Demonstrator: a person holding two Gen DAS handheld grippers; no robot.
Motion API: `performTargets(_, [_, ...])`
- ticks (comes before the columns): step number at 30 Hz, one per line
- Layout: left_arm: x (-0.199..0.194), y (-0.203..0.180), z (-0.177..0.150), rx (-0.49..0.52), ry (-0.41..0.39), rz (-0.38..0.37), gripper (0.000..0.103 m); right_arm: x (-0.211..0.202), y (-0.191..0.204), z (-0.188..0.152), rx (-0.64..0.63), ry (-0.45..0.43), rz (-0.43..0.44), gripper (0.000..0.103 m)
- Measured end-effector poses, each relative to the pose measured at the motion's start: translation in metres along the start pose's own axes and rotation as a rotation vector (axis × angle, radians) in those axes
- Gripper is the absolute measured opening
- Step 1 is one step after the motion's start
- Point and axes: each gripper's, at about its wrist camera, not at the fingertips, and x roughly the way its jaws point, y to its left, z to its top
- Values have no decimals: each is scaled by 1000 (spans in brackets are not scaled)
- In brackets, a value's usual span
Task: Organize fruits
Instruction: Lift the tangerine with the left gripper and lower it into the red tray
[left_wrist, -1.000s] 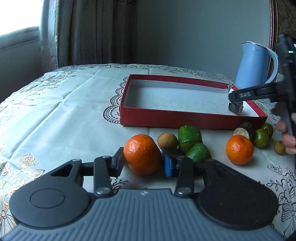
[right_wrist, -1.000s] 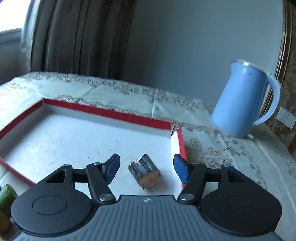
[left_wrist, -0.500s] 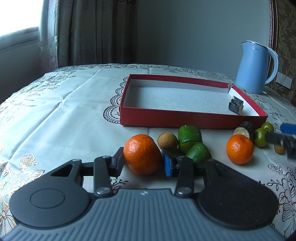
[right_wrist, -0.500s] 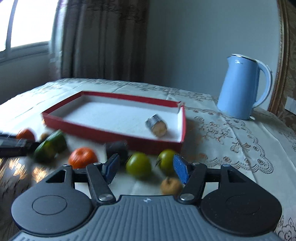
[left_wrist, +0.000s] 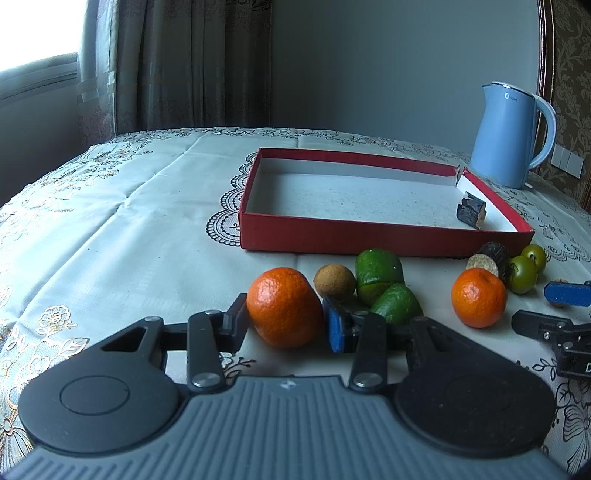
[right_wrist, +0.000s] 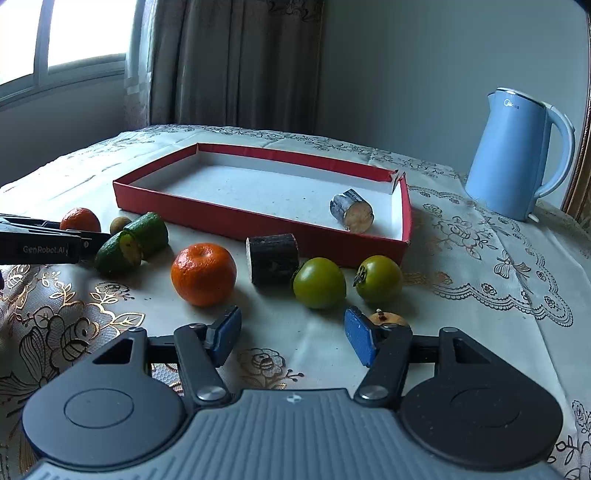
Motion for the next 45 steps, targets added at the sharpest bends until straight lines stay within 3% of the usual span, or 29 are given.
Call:
performTargets(7, [-2,3,0,-11,-8,-8,37,1,0,0,2,4,15,62])
performTargets(17, [-6,8,2,-44,-9,-15,37,4,-3,0,20,23,0,71])
performTargets(25, [-12,7,28,-23,-51,-33,37,6,-7,0,39,34,0,76])
performTargets(32, [14,-5,66,15,-80,-22,37,8,-15,0,85,48,17,81])
performTargets(45, [97,-16,104,35,5,29,37,9,-14,-1,80,51,6,84])
